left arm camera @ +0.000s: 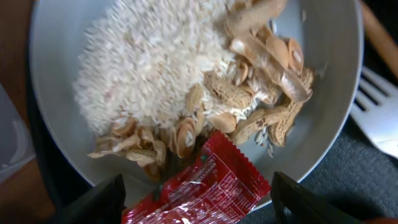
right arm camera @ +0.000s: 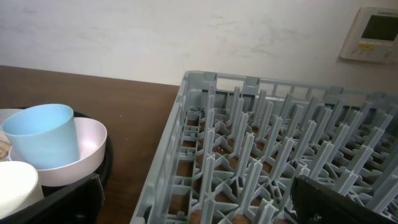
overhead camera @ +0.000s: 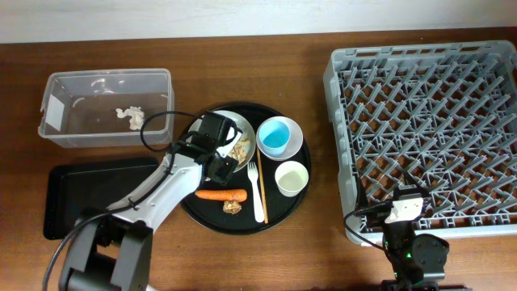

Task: Sort waste into correct bins and load items into the dishwasher rack
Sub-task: 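Lift the red wrapper off the plate with the left gripper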

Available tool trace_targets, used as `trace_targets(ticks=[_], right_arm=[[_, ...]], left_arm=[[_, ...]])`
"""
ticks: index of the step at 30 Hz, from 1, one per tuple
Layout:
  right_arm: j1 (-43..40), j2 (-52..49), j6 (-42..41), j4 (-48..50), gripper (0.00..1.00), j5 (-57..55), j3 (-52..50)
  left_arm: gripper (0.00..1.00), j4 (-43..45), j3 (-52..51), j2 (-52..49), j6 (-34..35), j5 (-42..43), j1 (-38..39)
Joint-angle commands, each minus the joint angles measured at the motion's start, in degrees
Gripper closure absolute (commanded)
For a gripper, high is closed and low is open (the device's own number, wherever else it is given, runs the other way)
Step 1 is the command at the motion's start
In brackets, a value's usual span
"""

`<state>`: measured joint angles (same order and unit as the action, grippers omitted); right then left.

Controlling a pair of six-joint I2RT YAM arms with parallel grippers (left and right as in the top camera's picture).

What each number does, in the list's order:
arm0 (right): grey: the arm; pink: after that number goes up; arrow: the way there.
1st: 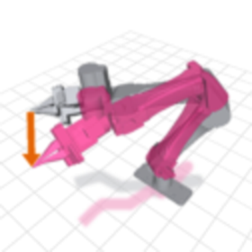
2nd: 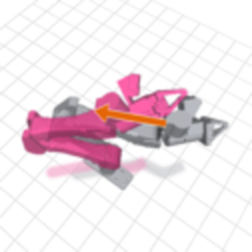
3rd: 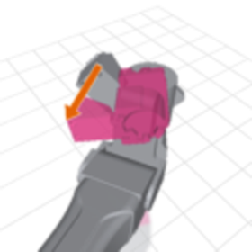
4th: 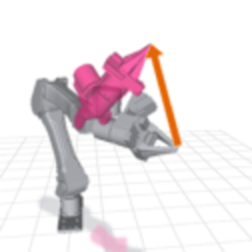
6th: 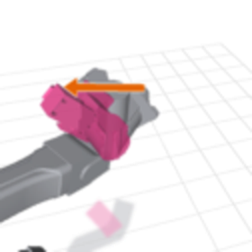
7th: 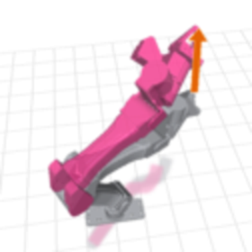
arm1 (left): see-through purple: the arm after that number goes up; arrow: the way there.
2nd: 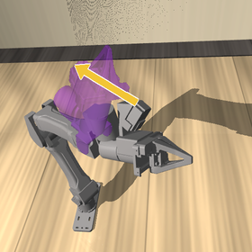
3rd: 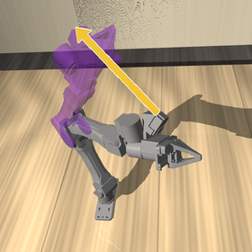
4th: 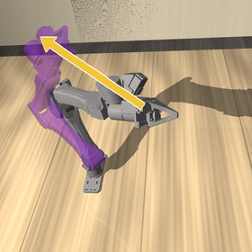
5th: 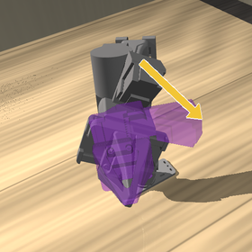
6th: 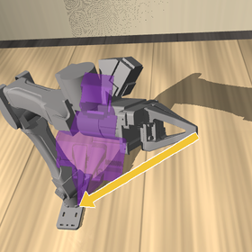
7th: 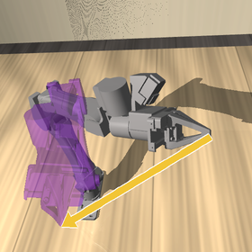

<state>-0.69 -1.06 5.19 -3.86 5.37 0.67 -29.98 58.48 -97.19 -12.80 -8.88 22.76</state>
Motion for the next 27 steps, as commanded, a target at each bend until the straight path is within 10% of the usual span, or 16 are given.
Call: trace_targets(ticks=[1, 7, 16, 18, 22, 23, 24, 27], right_arm=[[0.31, 0.33, 0.37, -0.24, 0.01, -0.24, -0.35], [0.31, 0.33, 0.37, -0.24, 0.01, -0.24, -0.35], [0.31, 0.33, 0.37, -0.24, 0.01, -0.24, -0.35], [0.31, 0.33, 0.37, -0.24, 0.01, -0.24, -0.35], [0.31, 0.33, 0.37, -0.24, 0.01, -0.24, -0.35], [0.31, 0.33, 0.37, -0.24, 0.01, -0.24, -0.35], [0.31, 0.33, 0.37, -0.24, 0.01, -0.24, -0.35], [0.31, 0.33, 0.37, -0.24, 0.01, -0.24, -0.35]], left_arm=[[0.25, -0.26, -0.37, -1.66, 0.79, -0.63, 0.11], [0.32, -0.90, -0.37, -3.74, 0.79, -0.63, 0.13], [0.94, -0.90, 0.35, -3.67, 0.79, -1.66, 0.11], [0.96, -1.16, 1.81, -2.08, 2.29, -1.46, 0.11], [0.61, -6.10, 2.05, 5.31, 5.18, -1.49, 0.11], [0.14, -9.94, 2.05, 8.00, 6.58, -1.46, 0.11], [0.01, -13.46, 2.05, 10.64, 8.83, -1.44, 0.11], [0.01, -21.94, 1.75, 13.94, 13.81, -1.44, 0.07]])
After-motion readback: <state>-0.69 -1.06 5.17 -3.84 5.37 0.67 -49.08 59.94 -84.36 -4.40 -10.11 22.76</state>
